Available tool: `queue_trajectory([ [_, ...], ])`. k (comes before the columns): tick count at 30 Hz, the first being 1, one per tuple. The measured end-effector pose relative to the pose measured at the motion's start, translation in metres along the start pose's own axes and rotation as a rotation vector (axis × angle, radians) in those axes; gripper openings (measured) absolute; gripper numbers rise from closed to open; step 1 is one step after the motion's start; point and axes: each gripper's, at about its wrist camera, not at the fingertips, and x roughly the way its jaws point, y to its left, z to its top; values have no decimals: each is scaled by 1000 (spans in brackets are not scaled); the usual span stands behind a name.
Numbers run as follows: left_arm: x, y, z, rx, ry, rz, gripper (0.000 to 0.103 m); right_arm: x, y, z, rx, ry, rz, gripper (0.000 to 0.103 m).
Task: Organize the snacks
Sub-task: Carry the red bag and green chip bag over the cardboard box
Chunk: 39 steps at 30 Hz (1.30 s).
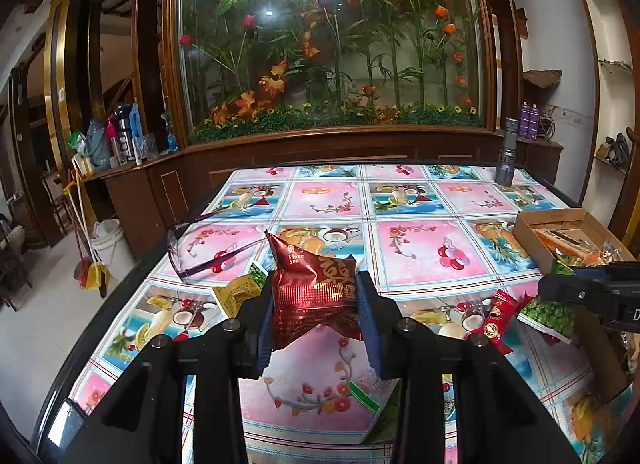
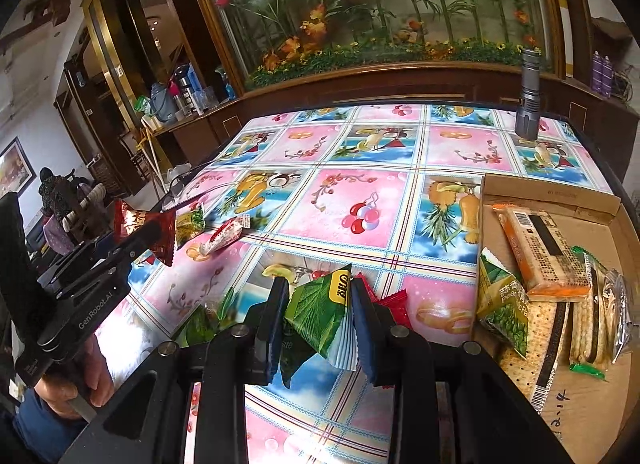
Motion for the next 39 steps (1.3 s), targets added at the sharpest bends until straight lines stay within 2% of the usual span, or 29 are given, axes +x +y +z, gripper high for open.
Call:
queue_trajectory([
  [12, -2, -8, -1, 43, -22, 32, 36, -4, -2, 1, 8, -8, -1, 33],
  [29, -2, -8, -1, 32, -18, 16, 36, -13, -16, 5, 57, -34, -13, 33],
  [37, -6, -24, 9, -28, -6, -109, 36, -36, -51, 15, 168, -103, -32, 33],
  [39, -8, -40, 12, -37, 8, -174, 36, -46, -67, 17, 218, -130, -42, 33],
])
